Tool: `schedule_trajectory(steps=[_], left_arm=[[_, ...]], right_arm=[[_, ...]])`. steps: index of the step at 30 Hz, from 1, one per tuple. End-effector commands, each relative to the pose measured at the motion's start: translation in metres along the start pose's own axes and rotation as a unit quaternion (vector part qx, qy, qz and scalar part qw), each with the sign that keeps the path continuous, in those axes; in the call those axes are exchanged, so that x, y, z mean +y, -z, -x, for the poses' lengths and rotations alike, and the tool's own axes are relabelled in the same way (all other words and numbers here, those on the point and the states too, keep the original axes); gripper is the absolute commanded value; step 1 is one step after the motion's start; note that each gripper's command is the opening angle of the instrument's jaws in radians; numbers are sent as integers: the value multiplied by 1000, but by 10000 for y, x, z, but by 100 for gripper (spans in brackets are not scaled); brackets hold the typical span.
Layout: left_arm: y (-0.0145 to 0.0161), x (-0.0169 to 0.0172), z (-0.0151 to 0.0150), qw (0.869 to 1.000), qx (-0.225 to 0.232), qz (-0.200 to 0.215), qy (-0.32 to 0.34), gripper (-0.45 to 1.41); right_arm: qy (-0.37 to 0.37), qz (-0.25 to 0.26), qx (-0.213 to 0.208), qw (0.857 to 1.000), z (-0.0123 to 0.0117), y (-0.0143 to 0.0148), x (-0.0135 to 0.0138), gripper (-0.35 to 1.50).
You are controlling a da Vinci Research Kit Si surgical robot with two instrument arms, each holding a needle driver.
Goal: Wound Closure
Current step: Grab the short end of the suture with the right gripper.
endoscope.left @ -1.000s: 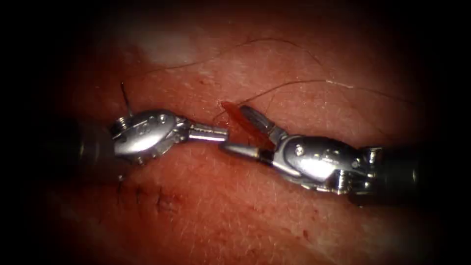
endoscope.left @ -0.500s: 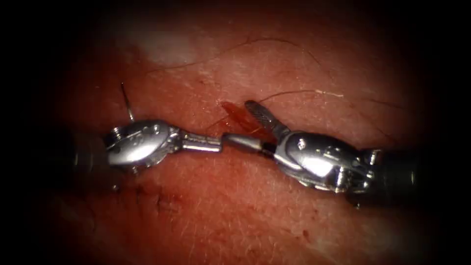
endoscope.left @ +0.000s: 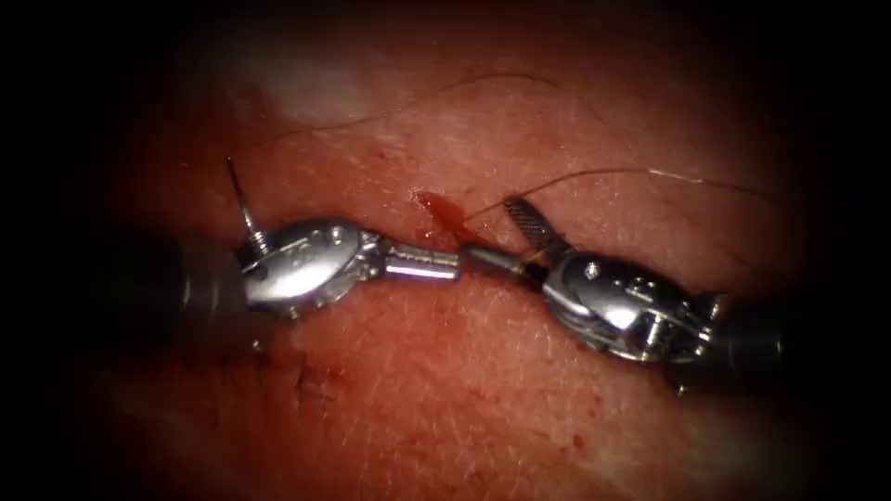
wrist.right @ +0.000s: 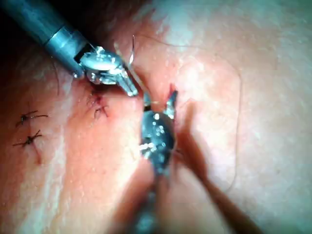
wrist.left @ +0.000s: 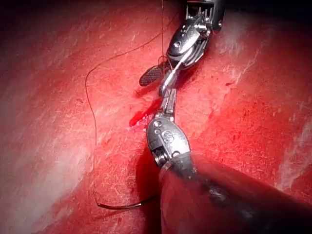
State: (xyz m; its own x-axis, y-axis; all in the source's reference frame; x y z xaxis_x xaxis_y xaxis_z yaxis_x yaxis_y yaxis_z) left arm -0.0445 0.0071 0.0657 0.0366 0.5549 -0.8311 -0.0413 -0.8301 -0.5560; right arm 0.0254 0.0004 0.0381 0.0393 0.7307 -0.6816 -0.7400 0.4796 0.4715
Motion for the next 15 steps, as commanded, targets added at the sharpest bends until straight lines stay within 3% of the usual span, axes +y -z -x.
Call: schedule_trajectory(steps=[1,15], left_arm=[[-6,-1,11,1000,-3,0,0,-45],[-5,-24,41,1000,-19,-2,-18,-45]], right_arm=[[-4,3,-3,1000,12,-3,-4,64],[-94,32,-11,995,31,-27,19,66]])
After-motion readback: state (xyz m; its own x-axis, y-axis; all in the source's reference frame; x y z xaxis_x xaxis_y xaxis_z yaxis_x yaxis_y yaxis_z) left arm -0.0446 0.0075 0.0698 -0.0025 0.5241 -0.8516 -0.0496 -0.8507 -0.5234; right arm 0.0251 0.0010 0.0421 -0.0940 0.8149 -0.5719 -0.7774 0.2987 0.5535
